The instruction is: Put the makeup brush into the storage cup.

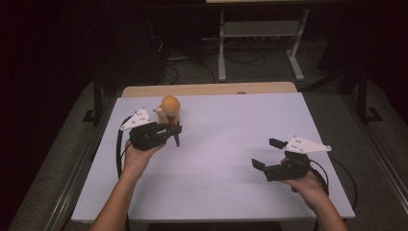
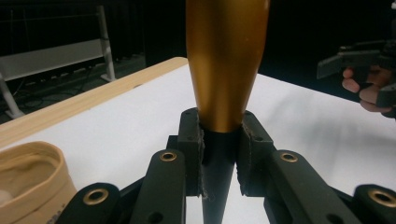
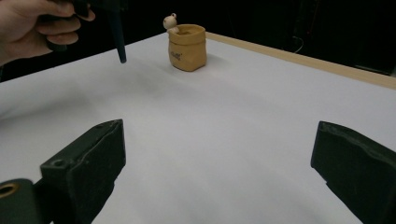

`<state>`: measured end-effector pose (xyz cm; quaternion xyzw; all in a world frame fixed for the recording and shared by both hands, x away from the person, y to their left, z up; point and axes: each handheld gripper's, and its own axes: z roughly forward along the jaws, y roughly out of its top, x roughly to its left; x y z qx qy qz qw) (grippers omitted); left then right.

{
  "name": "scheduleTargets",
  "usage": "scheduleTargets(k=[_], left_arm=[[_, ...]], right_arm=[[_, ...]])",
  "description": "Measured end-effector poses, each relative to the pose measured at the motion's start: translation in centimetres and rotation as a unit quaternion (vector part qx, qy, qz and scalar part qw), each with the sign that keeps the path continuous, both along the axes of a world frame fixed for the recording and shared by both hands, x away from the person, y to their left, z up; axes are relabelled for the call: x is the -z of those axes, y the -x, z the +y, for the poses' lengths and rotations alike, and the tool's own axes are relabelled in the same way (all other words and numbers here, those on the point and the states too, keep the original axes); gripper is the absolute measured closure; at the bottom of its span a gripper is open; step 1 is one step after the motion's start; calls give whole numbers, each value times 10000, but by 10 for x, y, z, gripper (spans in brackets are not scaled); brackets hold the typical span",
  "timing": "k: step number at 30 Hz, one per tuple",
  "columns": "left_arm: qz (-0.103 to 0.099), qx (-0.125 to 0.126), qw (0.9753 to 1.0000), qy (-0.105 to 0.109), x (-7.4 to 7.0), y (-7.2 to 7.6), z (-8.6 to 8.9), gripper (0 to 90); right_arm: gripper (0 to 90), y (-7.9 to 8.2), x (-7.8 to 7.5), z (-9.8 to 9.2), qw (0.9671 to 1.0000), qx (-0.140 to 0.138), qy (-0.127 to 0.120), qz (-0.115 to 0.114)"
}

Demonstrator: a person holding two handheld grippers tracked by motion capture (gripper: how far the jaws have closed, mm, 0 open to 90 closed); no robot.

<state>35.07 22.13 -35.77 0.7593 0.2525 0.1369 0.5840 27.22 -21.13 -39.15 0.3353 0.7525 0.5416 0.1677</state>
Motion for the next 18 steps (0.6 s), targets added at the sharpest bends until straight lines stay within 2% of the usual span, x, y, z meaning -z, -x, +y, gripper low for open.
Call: scheduleTargets(k=[2, 6, 7, 18], left_arm=[[40, -39, 10000, 15, 0, -2, 1, 742], [-15, -70, 10000, -24, -1, -8, 3, 742], [-7, -90, 10000, 35, -1, -9, 3, 742], [-143, -214, 9997, 59, -8, -22, 8, 742]], right_arm=[[24, 1, 2, -3, 10000, 43, -13, 30], [23, 4, 5, -7, 9999, 103, 50, 39], [22, 5, 6, -9, 9999, 134, 42, 36], [22, 11, 11, -19, 9996, 278, -27, 71]])
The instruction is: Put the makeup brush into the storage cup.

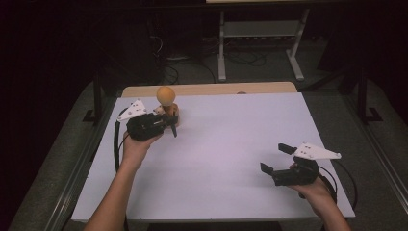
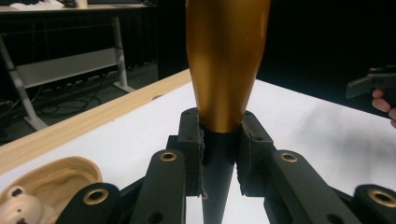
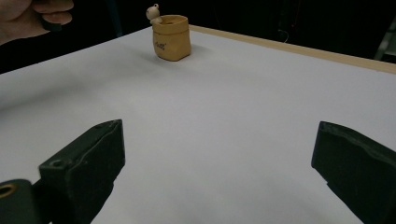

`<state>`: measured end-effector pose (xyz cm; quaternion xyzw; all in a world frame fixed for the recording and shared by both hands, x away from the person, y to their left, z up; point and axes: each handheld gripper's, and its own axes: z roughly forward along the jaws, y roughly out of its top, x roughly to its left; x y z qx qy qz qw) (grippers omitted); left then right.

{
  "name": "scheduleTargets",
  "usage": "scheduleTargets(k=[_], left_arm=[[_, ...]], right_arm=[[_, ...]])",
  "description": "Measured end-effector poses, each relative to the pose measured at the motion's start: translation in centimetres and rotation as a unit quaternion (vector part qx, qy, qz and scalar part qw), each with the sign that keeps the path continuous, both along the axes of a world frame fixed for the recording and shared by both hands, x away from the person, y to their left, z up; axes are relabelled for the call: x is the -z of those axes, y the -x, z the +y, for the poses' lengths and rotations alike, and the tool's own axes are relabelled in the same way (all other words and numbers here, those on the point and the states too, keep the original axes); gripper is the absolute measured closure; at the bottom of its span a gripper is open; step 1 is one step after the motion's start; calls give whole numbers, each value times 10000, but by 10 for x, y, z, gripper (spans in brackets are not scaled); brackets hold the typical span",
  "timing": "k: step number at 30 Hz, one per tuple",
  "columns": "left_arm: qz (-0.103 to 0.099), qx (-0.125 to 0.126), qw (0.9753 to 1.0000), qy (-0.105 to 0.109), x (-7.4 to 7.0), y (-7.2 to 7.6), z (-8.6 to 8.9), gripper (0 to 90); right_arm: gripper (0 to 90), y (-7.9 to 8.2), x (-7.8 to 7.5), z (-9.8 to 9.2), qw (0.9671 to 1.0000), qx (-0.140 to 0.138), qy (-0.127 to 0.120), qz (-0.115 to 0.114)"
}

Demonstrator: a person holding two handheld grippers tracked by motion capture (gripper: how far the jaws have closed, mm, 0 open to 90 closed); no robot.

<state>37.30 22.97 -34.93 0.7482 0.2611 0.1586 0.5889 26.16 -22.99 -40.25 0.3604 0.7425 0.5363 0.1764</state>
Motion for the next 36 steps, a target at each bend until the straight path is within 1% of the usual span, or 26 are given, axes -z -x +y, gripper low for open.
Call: scheduleTargets(k=[1, 3, 6, 10, 11, 12, 13, 14, 16, 17, 25, 28, 29, 30, 32, 36], left_arm=[[-1, -3, 10000, 50, -1, -1, 0, 742], [-1, -3, 10000, 50, -1, -1, 0, 741], [-62, -67, 10000, 21, -6, -8, 0, 742], [-81, -116, 9999, 50, -9, -12, 2, 742], [-105, -128, 9999, 25, -10, -13, 2, 742], [-95, -162, 9998, 50, -11, -16, 3, 742], [-95, -162, 9998, 50, -11, -16, 3, 742], [-84, -210, 9997, 27, -12, -20, 5, 741], [-84, -210, 9997, 27, -12, -20, 5, 741], [-71, -269, 9996, 26, -12, -26, 8, 742], [-17, -481, 9988, 30, -10, -42, 12, 742], [-4, -556, 9984, 90, -8, -48, 13, 741], [-40, -577, 9983, 63, -8, -51, 13, 741], [-51, -595, 9982, 85, -8, -52, 13, 741], [-90, -629, 9980, 25, -8, -56, 13, 741], [-120, -696, 9975, 23, -7, -64, 13, 741]], right_arm=[[23, 0, 0, 0, 10000, -15, -2, 8], [23, 0, 0, 1, 10000, -16, 5, 7], [23, 0, 1, 1, 10000, -7, 6, 36], [23, 0, 1, 1, 10000, -11, 16, 24], [23, -1, 2, 1, 10000, -11, 21, 25], [23, -1, 2, 1, 10000, -19, 38, 20], [23, -1, 2, 1, 10000, -19, 38, 20], [23, -1, 2, 1, 10000, -14, 38, 24], [23, -1, 2, 1, 10000, -3, 27, 30], [23, 0, 1, 1, 10000, 2, 14, 27], [24, -1, 1, 1, 10000, -6, 11, 27], [24, -1, 1, 0, 10000, -7, 4, 20], [24, -1, 1, 0, 10000, 0, -16, 30], [24, -1, 1, 0, 10000, 8, -21, 27], [24, -1, 1, 0, 10000, 14, -25, 39], [24, -1, 2, 0, 10000, 10, -29, 32]])
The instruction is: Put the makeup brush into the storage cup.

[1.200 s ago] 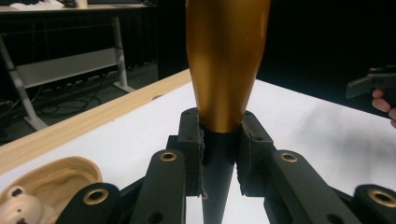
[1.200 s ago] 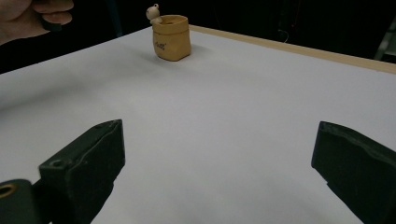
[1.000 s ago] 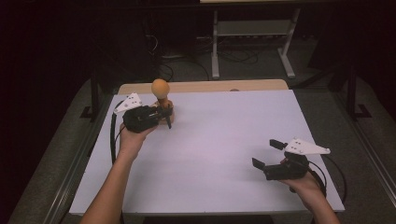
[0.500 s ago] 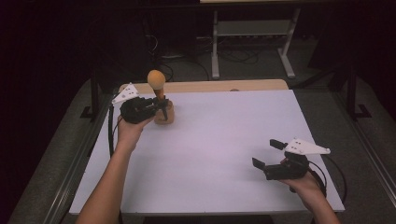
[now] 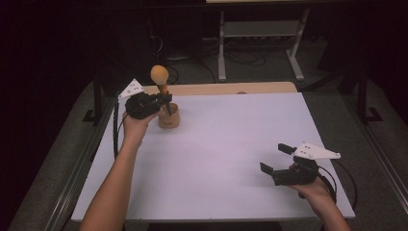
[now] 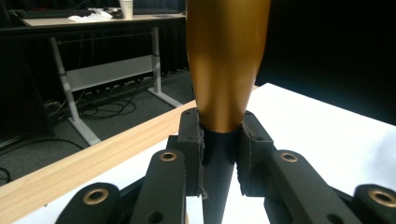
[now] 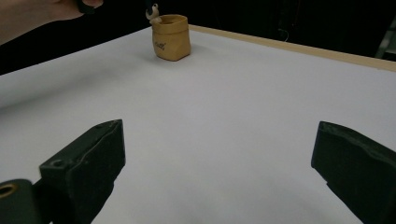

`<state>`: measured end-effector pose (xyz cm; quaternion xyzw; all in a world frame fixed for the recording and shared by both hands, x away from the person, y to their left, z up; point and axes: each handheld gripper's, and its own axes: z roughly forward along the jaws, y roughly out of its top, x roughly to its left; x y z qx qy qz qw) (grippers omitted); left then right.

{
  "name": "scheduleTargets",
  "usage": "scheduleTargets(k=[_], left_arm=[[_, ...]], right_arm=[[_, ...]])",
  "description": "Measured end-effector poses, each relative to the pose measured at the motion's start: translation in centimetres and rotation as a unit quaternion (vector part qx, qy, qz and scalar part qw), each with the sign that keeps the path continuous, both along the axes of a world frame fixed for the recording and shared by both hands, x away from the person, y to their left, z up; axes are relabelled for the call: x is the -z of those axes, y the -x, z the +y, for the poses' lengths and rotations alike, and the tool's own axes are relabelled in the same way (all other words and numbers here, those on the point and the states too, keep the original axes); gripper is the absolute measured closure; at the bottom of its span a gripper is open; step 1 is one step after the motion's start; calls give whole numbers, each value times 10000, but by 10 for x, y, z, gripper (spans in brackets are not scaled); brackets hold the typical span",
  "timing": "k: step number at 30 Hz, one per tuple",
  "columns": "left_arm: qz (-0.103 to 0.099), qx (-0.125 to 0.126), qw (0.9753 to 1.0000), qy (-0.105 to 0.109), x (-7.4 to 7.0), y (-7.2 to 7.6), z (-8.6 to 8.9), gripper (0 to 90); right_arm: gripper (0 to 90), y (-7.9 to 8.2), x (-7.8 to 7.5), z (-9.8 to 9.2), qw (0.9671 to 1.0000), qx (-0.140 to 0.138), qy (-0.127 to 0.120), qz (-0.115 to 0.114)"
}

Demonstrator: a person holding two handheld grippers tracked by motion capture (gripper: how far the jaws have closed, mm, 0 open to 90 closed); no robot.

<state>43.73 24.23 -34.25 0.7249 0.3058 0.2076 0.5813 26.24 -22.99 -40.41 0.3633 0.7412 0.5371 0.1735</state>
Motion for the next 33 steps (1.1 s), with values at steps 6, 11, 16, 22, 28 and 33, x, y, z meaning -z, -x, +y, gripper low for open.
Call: scheduleTargets(k=[6, 11, 16, 22, 28, 33], left_arm=[[-35, -103, 9999, 59, 6, -11, 0, 741], [-19, -188, 9998, -7, 15, -18, -2, 740], [32, -293, 9996, 16, 22, -24, 0, 740], [144, -369, 9992, 25, 30, -30, 3, 739], [206, -364, 9991, -80, 36, -33, 1, 739], [248, -362, 9990, -121, 39, -34, 2, 738]], right_arm=[[24, 0, 1, -1, 10000, -5, -9, 7], [25, 0, 1, -1, 10000, -13, -25, 27], [25, 0, 1, -1, 10000, -8, -37, 30], [25, -1, 2, -2, 10000, -14, -31, 29], [25, -1, 3, -2, 10000, -15, -23, 31], [25, -1, 3, -2, 10000, -22, -31, 27]])
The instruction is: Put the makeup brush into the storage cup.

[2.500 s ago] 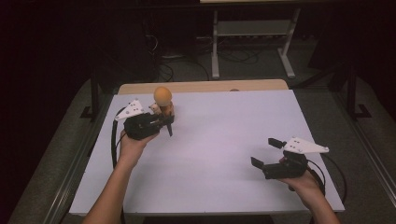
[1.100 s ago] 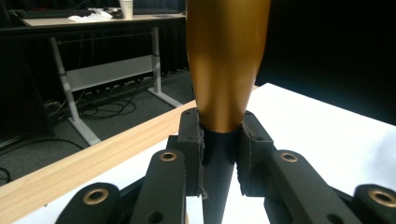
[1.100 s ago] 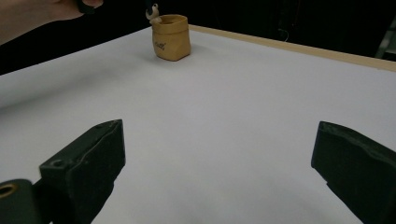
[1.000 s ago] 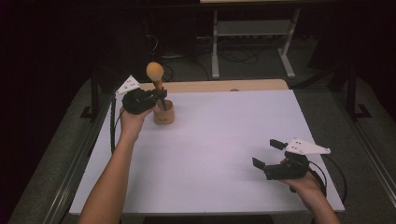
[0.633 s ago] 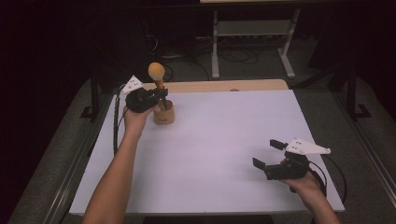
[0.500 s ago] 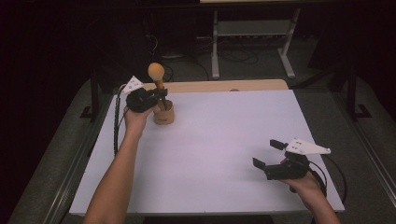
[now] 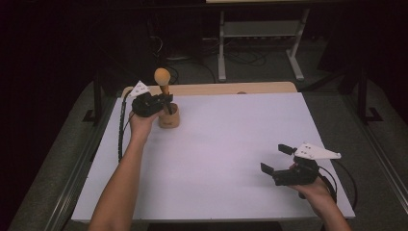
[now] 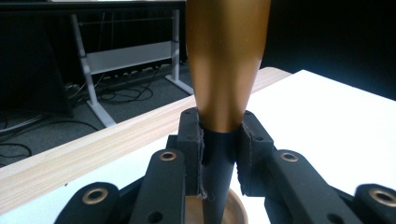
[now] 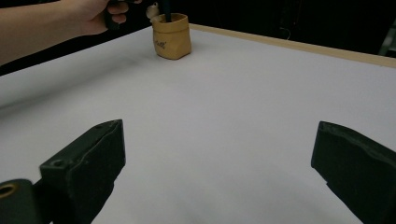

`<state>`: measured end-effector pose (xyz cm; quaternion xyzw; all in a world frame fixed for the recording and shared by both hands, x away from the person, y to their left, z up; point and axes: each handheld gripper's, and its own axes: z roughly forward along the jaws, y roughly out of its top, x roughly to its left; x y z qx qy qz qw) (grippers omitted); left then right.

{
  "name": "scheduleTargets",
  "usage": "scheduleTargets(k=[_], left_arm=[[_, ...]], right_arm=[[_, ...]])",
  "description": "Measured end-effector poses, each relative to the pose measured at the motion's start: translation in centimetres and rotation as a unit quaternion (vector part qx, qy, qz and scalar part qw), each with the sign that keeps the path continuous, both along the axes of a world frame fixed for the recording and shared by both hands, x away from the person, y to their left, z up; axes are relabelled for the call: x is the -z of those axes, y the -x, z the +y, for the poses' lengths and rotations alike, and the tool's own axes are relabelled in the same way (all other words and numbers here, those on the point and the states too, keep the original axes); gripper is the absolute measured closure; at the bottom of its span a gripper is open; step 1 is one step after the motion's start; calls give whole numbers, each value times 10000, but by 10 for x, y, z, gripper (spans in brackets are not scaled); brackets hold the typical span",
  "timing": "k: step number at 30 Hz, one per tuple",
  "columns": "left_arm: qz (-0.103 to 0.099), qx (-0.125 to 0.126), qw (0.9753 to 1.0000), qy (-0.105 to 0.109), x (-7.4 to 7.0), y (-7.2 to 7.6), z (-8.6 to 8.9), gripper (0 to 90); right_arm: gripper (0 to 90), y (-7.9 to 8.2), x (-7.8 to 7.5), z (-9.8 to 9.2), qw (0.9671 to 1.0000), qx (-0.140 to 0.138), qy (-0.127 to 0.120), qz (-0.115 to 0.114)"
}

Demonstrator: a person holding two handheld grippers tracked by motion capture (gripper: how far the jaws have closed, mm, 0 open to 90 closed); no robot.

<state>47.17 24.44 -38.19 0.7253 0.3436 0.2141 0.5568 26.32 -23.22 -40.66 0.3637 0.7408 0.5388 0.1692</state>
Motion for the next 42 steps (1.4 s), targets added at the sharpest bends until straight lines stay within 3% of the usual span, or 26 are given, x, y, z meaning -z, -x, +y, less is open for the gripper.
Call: scheduleTargets(k=[13, 15, 17, 18, 19, 20, 22, 34, 35, 42], left_arm=[[42, 10, 10000, 41, 5, -2, -3, 733], [52, 8, 10000, -50, 6, -3, -4, 698], [38, -35, 10000, -58, 7, -3, -4, 623], [38, -35, 10000, -58, 7, -3, -4, 545], [38, -35, 10000, -58, 7, -3, -4, 545], [25, -282, 9996, -41, 6, -3, -4, 337], [75, -420, 9990, -98, 6, -4, -3, 181], [40, -368, 9993, -9, 1, 11, 10, 152], [47, -352, 9993, 109, 0, 14, 11, 153], [-18, -300, 9993, 223, -7, 25, 15, 140]], right_arm=[[25, 0, 0, 0, 10000, 4, 7, -1], [25, 0, 0, 0, 10000, -2, 9, 5], [25, 0, 0, 0, 10000, 1, 13, -1], [25, 0, 0, 0, 10000, 1, 13, -1], [25, 0, 0, 0, 10000, 9, 5, -10], [25, 0, -1, -1, 10000, 9, 6, -30], [25, 1, -1, -1, 10000, 13, 4, -25], [25, 1, -2, 1, 10000, -4, 8, -25], [25, 1, -2, 1, 10000, -2, 8, -29], [25, 2, -2, 0, 10000, 14, 17, -47]])
